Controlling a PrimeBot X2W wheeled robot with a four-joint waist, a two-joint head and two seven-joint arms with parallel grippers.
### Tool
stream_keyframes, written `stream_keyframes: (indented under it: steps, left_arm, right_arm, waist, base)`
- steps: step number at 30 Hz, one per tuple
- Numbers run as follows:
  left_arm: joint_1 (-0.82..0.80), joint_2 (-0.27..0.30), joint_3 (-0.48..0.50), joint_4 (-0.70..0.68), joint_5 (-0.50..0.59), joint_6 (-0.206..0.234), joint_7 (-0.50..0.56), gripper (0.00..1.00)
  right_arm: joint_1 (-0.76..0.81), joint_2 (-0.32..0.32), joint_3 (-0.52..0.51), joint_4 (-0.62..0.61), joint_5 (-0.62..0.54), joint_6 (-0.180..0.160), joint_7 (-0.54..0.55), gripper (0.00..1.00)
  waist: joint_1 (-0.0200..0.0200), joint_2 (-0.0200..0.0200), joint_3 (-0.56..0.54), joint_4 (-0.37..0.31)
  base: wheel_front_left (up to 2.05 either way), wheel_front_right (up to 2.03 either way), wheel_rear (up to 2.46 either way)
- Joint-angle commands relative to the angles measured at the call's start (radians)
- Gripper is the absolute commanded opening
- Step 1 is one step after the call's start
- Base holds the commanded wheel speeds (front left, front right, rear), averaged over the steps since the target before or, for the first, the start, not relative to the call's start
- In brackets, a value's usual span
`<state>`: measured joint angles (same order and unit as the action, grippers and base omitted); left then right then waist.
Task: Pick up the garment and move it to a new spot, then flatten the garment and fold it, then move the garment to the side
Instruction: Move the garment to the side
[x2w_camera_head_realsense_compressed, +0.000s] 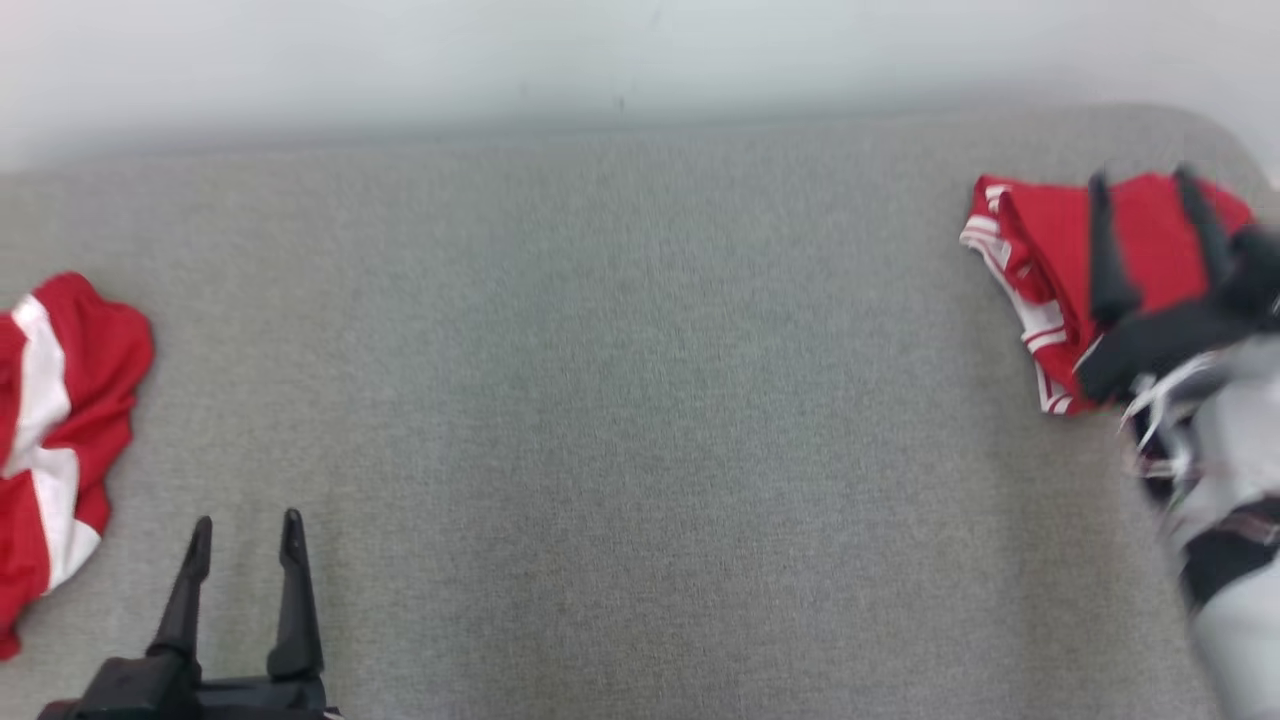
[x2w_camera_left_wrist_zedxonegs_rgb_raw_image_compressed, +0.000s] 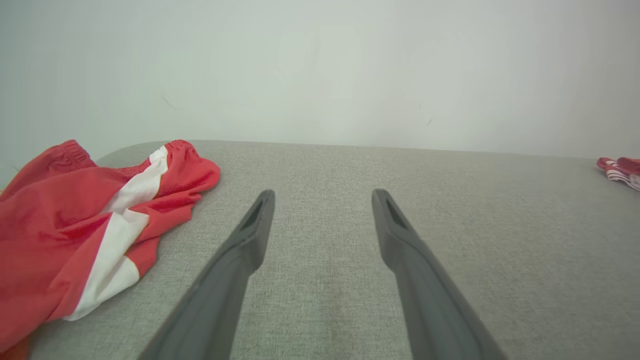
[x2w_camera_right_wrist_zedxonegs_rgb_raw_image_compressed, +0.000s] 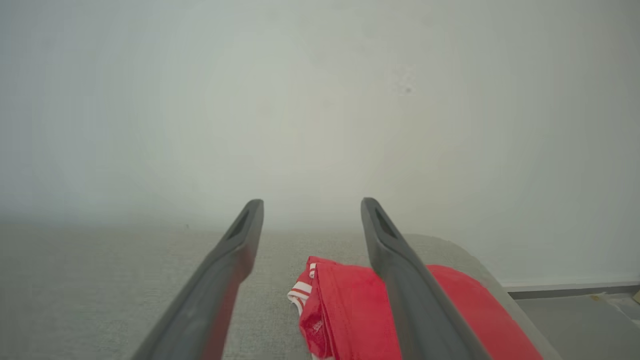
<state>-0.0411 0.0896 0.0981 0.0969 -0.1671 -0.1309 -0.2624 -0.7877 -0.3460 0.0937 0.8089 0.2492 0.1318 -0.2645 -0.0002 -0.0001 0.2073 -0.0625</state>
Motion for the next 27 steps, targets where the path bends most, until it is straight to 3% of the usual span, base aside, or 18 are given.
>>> stream_keyframes:
  steps: [1,13,21,27]
  left_arm:
    - [0.017,-0.008,-0.008,0.002,0.011,0.001,-0.001,1.00]
    - [0.058,-0.018,-0.018,0.047,0.030,0.001,-0.001,1.00]
    - [0.101,-0.025,-0.017,0.066,0.056,0.002,-0.001,1.00]
    - [0.118,-0.031,-0.018,0.083,0.085,0.010,-0.001,1.00]
  right_arm:
    - [0.065,0.025,-0.024,-0.048,-0.028,-0.003,-0.001,1.00]
    - [0.469,0.191,-0.118,-0.417,-0.125,-0.003,-0.002,1.00]
    - [0.681,0.266,-0.115,-0.560,-0.167,-0.003,-0.002,1.00]
    - [0.775,0.289,-0.106,-0.596,-0.192,-0.003,-0.002,1.00]
  waist:
    - [0.0002,0.0001,-0.056,0.018]
    - [0.0002,0.0001,-0.161,0.073]
    - [0.0002,0.0001,-0.212,0.101]
    - [0.0002,0.0001,-0.231,0.114]
  base:
    - [0.00,0.00,0.00]
    - [0.00,0.00,0.00]
    - [0.00,0.00,0.00]
    - [0.00,0.00,0.00]
